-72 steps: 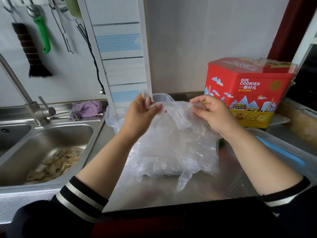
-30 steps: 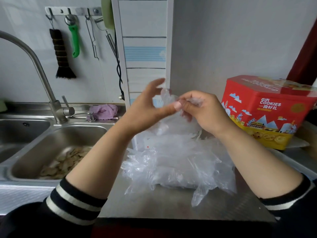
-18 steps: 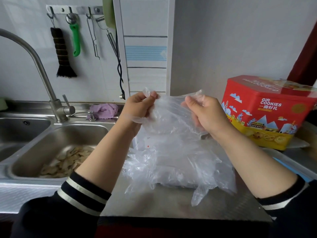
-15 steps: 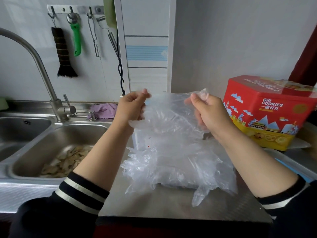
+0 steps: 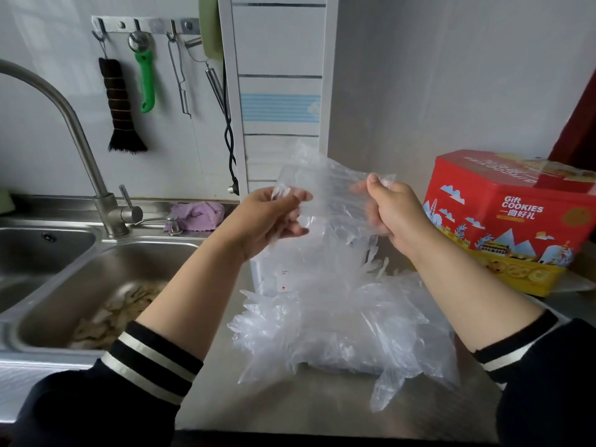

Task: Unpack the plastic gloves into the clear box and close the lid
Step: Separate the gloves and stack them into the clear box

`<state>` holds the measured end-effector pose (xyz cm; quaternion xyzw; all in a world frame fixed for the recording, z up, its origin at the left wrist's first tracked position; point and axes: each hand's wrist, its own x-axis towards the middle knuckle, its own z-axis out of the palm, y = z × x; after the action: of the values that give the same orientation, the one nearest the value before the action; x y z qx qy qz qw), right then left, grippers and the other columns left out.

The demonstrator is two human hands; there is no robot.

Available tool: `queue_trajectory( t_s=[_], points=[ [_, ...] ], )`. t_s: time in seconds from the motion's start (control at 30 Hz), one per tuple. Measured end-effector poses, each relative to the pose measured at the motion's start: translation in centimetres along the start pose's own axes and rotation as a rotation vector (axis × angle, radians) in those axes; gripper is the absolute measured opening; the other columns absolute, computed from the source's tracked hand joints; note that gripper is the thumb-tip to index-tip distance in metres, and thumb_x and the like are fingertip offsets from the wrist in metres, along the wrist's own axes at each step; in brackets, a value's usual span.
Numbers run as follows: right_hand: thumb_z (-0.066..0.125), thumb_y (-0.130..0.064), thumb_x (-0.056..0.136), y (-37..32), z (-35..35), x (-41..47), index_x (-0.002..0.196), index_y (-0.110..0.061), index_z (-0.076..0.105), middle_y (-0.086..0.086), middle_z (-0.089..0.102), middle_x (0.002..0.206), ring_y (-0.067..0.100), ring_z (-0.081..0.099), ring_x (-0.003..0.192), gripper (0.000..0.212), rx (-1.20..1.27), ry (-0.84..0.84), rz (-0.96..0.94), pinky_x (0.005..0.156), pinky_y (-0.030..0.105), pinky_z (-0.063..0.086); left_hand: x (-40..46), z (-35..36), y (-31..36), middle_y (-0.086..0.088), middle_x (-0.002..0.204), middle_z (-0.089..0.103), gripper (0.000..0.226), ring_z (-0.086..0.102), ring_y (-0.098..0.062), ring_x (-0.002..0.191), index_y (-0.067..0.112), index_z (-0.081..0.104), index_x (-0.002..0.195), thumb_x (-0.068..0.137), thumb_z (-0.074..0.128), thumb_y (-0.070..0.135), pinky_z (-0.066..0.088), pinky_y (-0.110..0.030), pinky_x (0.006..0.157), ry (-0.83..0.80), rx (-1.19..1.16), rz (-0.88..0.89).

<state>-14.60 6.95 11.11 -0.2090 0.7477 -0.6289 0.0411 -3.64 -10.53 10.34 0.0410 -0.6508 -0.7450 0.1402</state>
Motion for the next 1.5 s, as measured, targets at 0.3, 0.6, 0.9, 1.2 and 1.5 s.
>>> queue_trajectory(
  t_s=[0.3,0.6,0.9,1.2,1.5],
  points=[
    [0.039,-0.033,0.103,1.8,1.8,4.7,0.102,-0.010,0.063,0.004,0.053,0.057,0.014,0.052,0.047,0.033,-0.375,0.013,-0.021,0.041,0.020,0.042,2.0,-4.0,-1.3,0.007,0.042,0.049,0.021,0.034,-0.007,0.032,0.018,0.068,0.081,0.094,0.059,0.033,0.031,-0.018,0.040,0.405,0.619,0.021],
    [0.054,-0.038,0.096,2.8,4.3,6.6,0.135,-0.013,0.034,0.011,0.060,0.120,0.033,0.058,0.105,0.051,-1.090,-0.099,-0.128,0.074,0.034,0.042,3.2,-5.2,-3.5,-0.001,0.092,0.070,0.058,0.062,-0.024,0.096,0.017,0.034,0.136,0.090,0.062,0.040,0.046,-0.034,0.070,0.389,1.386,0.033],
    [0.070,-0.043,0.082,1.7,5.9,5.7,0.116,-0.019,0.049,0.003,0.045,0.118,0.024,0.051,0.104,0.047,-1.188,-0.271,-0.314,0.081,0.033,0.043,4.9,-3.6,-4.4,0.006,0.084,0.057,0.038,0.057,-0.024,0.090,0.021,0.047,0.116,0.083,0.064,0.031,0.030,-0.031,0.073,0.129,1.739,0.052],
    [0.056,-0.034,0.095,5.0,7.2,5.9,0.125,-0.020,0.058,0.005,0.059,0.124,0.024,0.059,0.101,0.033,-1.057,-0.714,0.320,0.083,0.032,0.049,6.0,-3.9,-4.6,0.008,0.102,0.055,0.047,0.052,-0.019,0.106,0.025,0.057,0.113,0.076,0.076,0.046,0.038,-0.032,0.086,-0.267,1.767,-0.117],
    [0.065,-0.029,0.090,1.5,3.6,5.9,0.119,-0.013,0.064,-0.002,0.059,0.098,0.016,0.057,0.082,0.033,-0.866,-0.488,-0.243,0.074,0.024,0.042,4.1,-4.0,0.2,0.002,0.111,0.061,0.036,0.047,-0.023,0.107,0.027,0.062,0.113,0.085,0.063,0.051,0.039,-0.036,0.087,0.108,1.750,0.297]
  ],
)
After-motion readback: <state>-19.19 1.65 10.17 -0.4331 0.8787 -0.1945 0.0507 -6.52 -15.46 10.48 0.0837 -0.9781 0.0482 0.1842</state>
